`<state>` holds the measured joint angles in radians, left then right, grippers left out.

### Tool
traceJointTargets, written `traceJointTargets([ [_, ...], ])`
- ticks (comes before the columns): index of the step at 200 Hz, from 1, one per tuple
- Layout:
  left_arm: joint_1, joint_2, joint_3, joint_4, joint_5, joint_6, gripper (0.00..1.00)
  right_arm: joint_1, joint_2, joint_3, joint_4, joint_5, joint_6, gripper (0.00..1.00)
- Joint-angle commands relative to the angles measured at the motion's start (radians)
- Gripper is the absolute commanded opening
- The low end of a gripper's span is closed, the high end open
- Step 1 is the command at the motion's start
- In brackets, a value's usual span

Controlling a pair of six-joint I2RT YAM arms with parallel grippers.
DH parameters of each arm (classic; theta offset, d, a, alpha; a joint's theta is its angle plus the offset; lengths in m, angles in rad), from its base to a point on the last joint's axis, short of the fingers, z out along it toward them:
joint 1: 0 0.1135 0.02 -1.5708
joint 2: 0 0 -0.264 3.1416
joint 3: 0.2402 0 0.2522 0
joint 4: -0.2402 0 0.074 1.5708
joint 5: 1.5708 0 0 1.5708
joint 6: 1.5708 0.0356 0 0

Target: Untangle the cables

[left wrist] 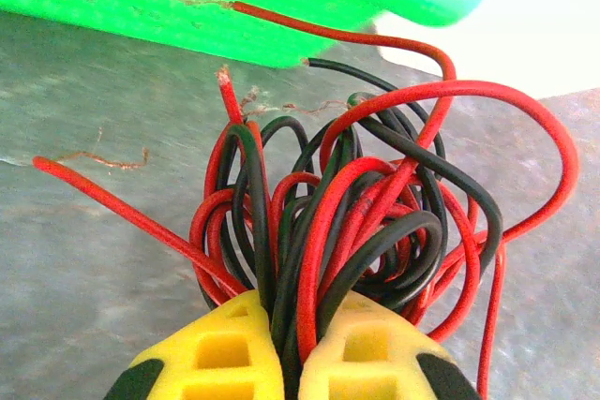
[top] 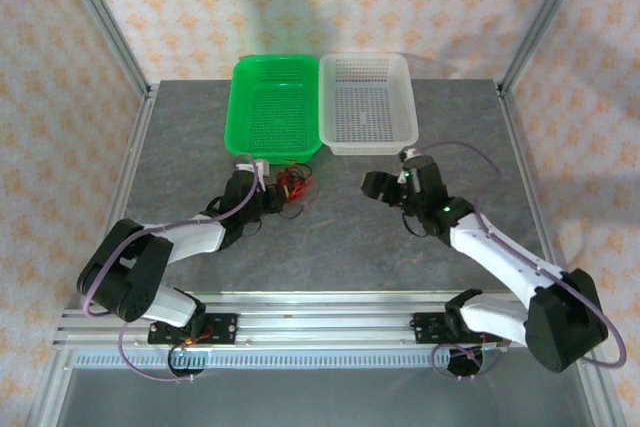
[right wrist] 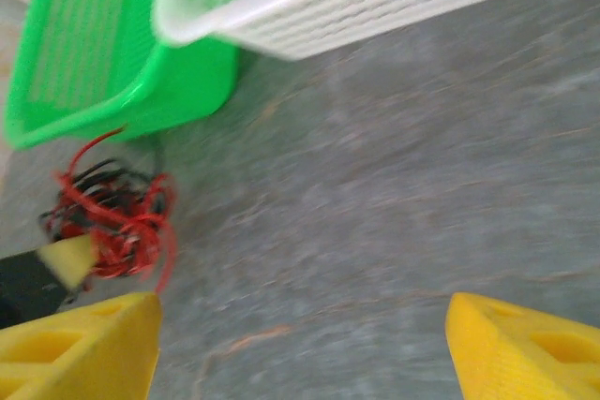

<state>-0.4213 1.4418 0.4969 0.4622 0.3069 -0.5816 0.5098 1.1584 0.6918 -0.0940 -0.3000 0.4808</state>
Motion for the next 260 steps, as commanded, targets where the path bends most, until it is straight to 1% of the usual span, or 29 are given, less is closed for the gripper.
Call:
traceJointTargets([
  [1, -0.043, -0.008, -0.032, 0.137, 0.071, -0.074, 0.0, 0.092, 0.082, 0.01, 0.147, -0.077, 0.08, 0.81],
  [28, -0.085, 0.035, -0.06, 0.243, 0.114, -0.13, 0.0, 0.196, 0.197, 0.072, 0.166, -0.057, 0.073, 0.84],
  [54, -0.1, 0.065, -0.105, 0.396, 0.177, -0.211, 0.0, 0.226, 0.257, 0.074, 0.182, -0.027, 0.067, 0.85],
  [89, -0.103, 0.102, -0.164, 0.599, 0.265, -0.329, 0.0, 0.228, 0.235, -0.015, 0.316, -0.05, 0.021, 0.84],
  [111, -0.102, 0.119, -0.197, 0.735, 0.307, -0.409, 0.0, 0.228, 0.194, -0.065, 0.389, -0.085, -0.037, 0.8],
  [125, -0.102, 0.115, -0.21, 0.787, 0.319, -0.44, 0.0, 0.227, 0.167, -0.087, 0.407, -0.109, -0.084, 0.79],
  [155, -0.105, 0.069, -0.205, 0.782, 0.327, -0.456, 0.0, 0.22, 0.12, -0.119, 0.441, -0.18, -0.162, 0.74],
  [165, -0.106, 0.047, -0.197, 0.764, 0.331, -0.452, 0.0, 0.212, 0.111, -0.132, 0.473, -0.211, -0.168, 0.72],
  [183, -0.114, 0.004, -0.185, 0.73, 0.332, -0.443, 0.0, 0.19, 0.103, -0.153, 0.527, -0.25, -0.169, 0.65],
  [201, -0.121, -0.049, -0.18, 0.705, 0.328, -0.442, 0.0, 0.162, 0.1, -0.167, 0.567, -0.286, -0.166, 0.61],
  [218, -0.127, -0.104, -0.169, 0.657, 0.328, -0.434, 0.0, 0.144, 0.088, -0.183, 0.614, -0.327, -0.165, 0.59],
  [236, -0.138, -0.161, -0.146, 0.571, 0.325, -0.403, 0.0, 0.141, 0.078, -0.186, 0.659, -0.371, -0.169, 0.58],
  [260, -0.164, -0.201, -0.121, 0.508, 0.327, -0.378, 0.0, 0.141, 0.069, -0.188, 0.724, -0.419, -0.172, 0.54],
])
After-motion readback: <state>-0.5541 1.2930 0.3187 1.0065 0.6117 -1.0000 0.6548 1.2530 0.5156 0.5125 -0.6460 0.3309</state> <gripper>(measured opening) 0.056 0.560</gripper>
